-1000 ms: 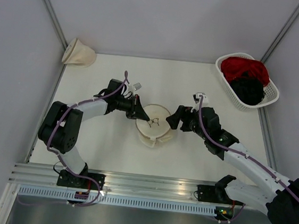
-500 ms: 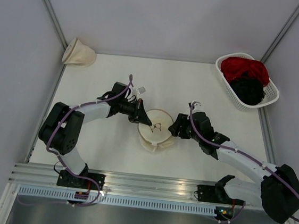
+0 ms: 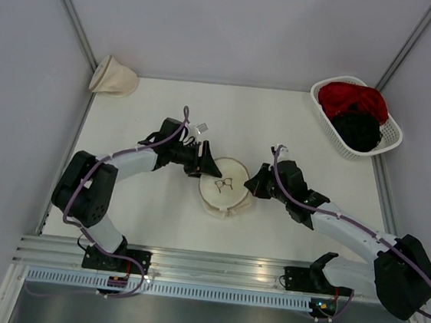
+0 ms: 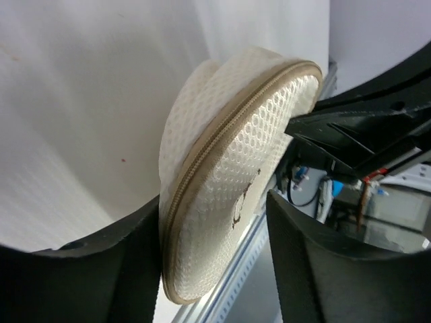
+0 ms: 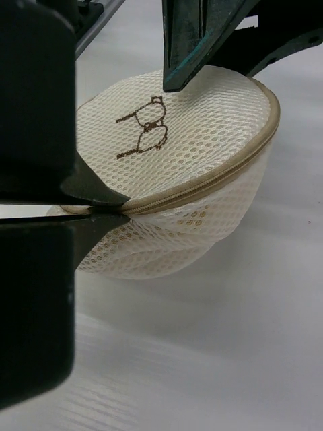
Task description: Unzip the laundry bag and remove the bra
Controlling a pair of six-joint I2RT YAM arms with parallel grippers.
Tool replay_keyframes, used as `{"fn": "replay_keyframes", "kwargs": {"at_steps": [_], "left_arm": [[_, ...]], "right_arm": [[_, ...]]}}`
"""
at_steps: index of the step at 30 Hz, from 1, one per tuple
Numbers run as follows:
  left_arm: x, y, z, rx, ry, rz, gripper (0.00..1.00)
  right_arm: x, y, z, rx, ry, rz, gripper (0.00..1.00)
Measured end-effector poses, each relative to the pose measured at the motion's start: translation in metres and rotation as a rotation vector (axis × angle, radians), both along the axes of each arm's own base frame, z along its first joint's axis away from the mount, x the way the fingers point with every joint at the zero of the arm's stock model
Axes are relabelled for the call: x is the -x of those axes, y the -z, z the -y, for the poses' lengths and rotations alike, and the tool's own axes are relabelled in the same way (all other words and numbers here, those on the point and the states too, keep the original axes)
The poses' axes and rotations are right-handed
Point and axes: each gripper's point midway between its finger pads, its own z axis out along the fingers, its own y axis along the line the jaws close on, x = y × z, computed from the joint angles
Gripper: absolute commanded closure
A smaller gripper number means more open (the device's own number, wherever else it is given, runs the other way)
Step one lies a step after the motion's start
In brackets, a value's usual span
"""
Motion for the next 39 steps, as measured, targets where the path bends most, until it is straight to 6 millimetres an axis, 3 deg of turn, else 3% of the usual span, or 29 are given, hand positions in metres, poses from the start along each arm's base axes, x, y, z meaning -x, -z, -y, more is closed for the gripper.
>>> {"fn": "replay_keyframes", "kwargs": {"at_steps": [6, 11, 17, 22, 27, 31, 36, 39], "left_arm": [[-0.004, -0.021, -0.028, -0.113, -0.191, 0.153, 0.31], [0.027, -0.043, -0.055, -0.102, -0.361, 0.220, 0.32], [0.090, -0.035, -0.054, -0.007, -0.411, 0.139, 0.30], [0.106, -0.012, -0.050, 0.038, -0.467, 0.040, 0.28], [0.098, 0.028, -0.054, 0.011, -0.566, -0.047, 0.27], [0.082, 0.045, -0.056, 0.017, -0.660, -0.060, 0.28], [0.058, 0.040, -0.048, 0.069, -0.722, -0.029, 0.28], [0.042, 0.025, -0.038, 0.113, -0.732, 0.005, 0.28]], "right_arm": [[0.000, 0.000, 0.003, 0.007, 0.014, -0.003, 1.00], [-0.003, 0.003, 0.009, 0.003, 0.084, -0.029, 0.99], [-0.006, 0.010, 0.006, -0.056, 0.165, -0.098, 0.99], [-0.006, 0.033, 0.004, -0.045, 0.201, -0.178, 1.00], [-0.005, 0.043, 0.002, -0.054, 0.219, -0.220, 1.00], [-0.006, 0.041, 0.001, -0.071, 0.225, -0.219, 1.00], [-0.004, 0.041, 0.000, -0.075, 0.221, -0.221, 0.99], [-0.004, 0.043, -0.001, -0.081, 0.213, -0.221, 1.00]]}}
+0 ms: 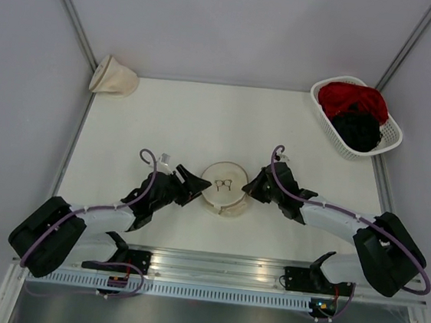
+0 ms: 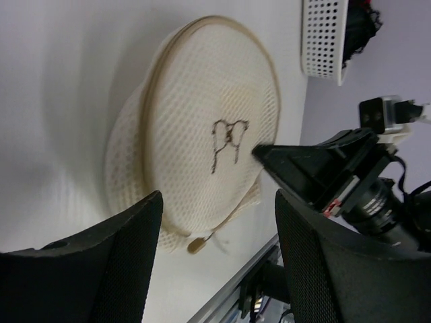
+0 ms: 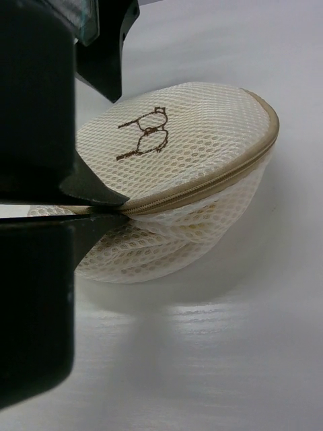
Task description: Unzip the laundry bag and remove the bra
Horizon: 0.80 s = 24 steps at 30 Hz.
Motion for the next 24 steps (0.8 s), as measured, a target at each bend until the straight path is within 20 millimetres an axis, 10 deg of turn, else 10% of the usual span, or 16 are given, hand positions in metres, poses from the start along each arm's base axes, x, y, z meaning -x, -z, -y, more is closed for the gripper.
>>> {"fn": "replay_keyframes", "kwargs": {"at_steps": [7, 24], "left_arm": [[-0.024, -0.013, 0.017, 0.043, -0.015, 0.032, 0.33], [0.003, -0.054, -0.008, 0.020, -0.042, 0.023, 0.37]], "right_arm": [[0.002, 0.017, -0.008, -0.009, -0.028, -0.039, 0.99], [-0.002, 0.030, -0.013, -0.013, -0.033, -0.051, 0.99]]}}
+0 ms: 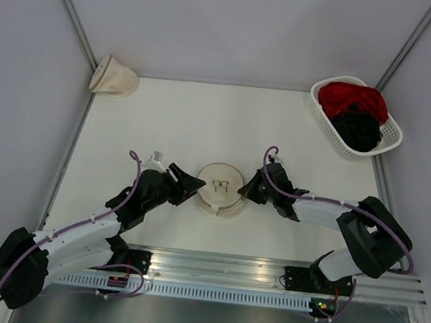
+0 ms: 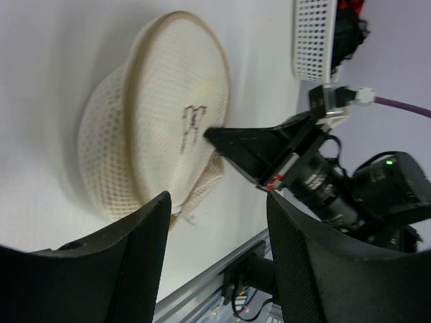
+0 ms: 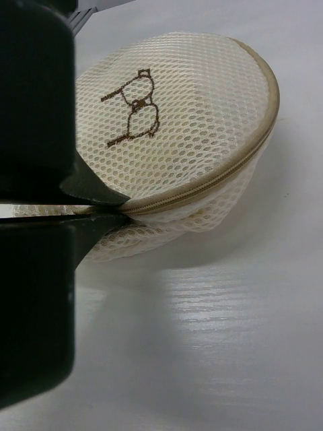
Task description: Unzip the laundry bag and remove the bra
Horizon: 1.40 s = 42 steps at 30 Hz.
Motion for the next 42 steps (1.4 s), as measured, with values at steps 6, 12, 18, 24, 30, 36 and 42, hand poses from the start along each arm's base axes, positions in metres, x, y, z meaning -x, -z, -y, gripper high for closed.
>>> {"fn": "replay_keyframes", "kwargs": {"at_steps": [6, 12, 18, 24, 30, 36, 42], "left_arm": [[0.019, 0.056, -0.013, -0.114, 0.004, -0.140, 0.39], [0.022, 0.071, -0.016, -0.149, -0.003, -0.172, 0.40], [0.018, 0.077, -0.009, -0.154, 0.007, -0.171, 0.41], [0.015, 0.090, 0.004, -0.171, 0.027, -0.188, 0.43], [0.010, 0.082, 0.012, -0.146, 0.020, -0.146, 0.45], [0.005, 0.072, 0.018, -0.135, 0.015, -0.116, 0.54], [-0.001, 0.086, 0.023, -0.159, 0.013, -0.145, 0.83]], "right_arm": [[-0.001, 0.002, -0.001, 0.000, 0.001, -0.001, 0.99], [-0.001, 0.002, -0.001, -0.001, 0.001, -0.001, 0.99], [-0.001, 0.002, -0.001, -0.001, 0.002, -0.001, 0.99], [-0.001, 0.002, 0.000, -0.002, 0.002, 0.001, 1.00], [-0.001, 0.002, 0.000, -0.002, 0.002, 0.002, 1.00], [-0.001, 0.002, 0.000, -0.002, 0.002, 0.003, 0.99], [-0.001, 0.002, 0.001, 0.000, 0.001, 0.005, 1.00]]}}
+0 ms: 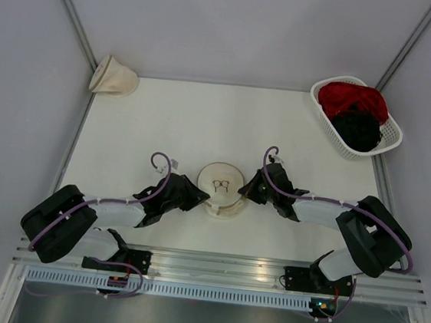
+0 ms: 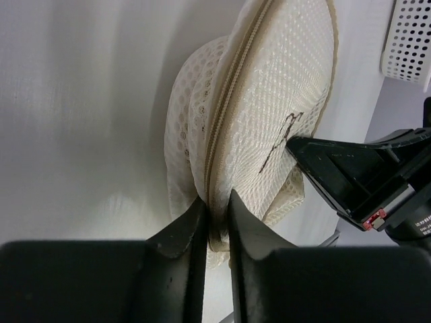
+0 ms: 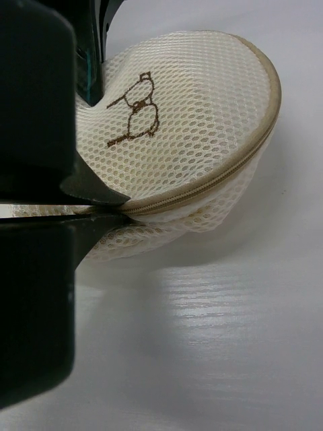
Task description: Unzip the laundry bag and remove the bra
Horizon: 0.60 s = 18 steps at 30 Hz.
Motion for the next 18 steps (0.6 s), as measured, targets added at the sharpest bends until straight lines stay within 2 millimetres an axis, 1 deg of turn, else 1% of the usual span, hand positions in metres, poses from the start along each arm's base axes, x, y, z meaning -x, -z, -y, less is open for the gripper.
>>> {"fn": "replay_keyframes", "kwargs": {"at_steps": [1, 2, 5, 6, 7, 8, 9, 10, 11, 12, 14, 16, 18], "left_arm": [[0.000, 0.003, 0.000, -0.006, 0.000, -0.005, 0.86], [-0.001, 0.004, 0.001, -0.009, 0.001, -0.008, 0.91], [-0.003, 0.002, 0.003, -0.002, 0.001, -0.002, 0.98], [-0.004, 0.000, 0.004, 0.002, 0.001, 0.002, 0.98], [-0.005, -0.001, 0.005, 0.004, 0.002, 0.005, 0.98], [-0.005, -0.001, 0.005, 0.007, 0.003, 0.006, 0.98], [-0.005, -0.002, 0.006, 0.008, 0.005, 0.006, 0.98], [-0.004, -0.002, 0.006, 0.009, 0.006, 0.007, 0.98], [-0.005, -0.004, 0.007, 0.012, 0.007, 0.010, 0.98], [-0.005, -0.005, 0.007, 0.016, 0.008, 0.014, 0.98], [-0.005, -0.010, 0.009, 0.024, 0.010, 0.024, 0.98], [-0.004, -0.015, 0.010, 0.030, 0.011, 0.038, 0.98], [-0.003, -0.020, 0.012, 0.030, 0.009, 0.054, 0.98]], "right_arm": [[0.000, 0.000, 0.000, 0.001, 0.000, 0.001, 0.99], [0.000, -0.001, 0.000, 0.001, -0.002, 0.003, 1.00], [0.000, -0.003, 0.002, 0.007, -0.005, 0.012, 0.99], [0.001, -0.004, 0.003, 0.009, -0.008, 0.017, 0.99], [0.001, -0.005, 0.004, 0.014, -0.012, 0.021, 0.90], [0.002, -0.007, 0.005, 0.018, -0.016, 0.025, 0.75], [0.003, -0.009, 0.006, 0.025, -0.021, 0.030, 0.56], [0.005, -0.012, 0.008, 0.039, -0.029, 0.035, 0.49], [0.008, -0.015, 0.011, 0.061, -0.042, 0.046, 0.45], [0.011, -0.021, 0.012, 0.084, -0.057, 0.059, 0.43], [0.017, -0.037, 0.013, 0.117, -0.085, 0.098, 0.43], [0.021, -0.061, 0.009, 0.129, -0.112, 0.155, 0.44], [0.023, -0.082, 0.004, 0.137, -0.128, 0.203, 0.48]]}}
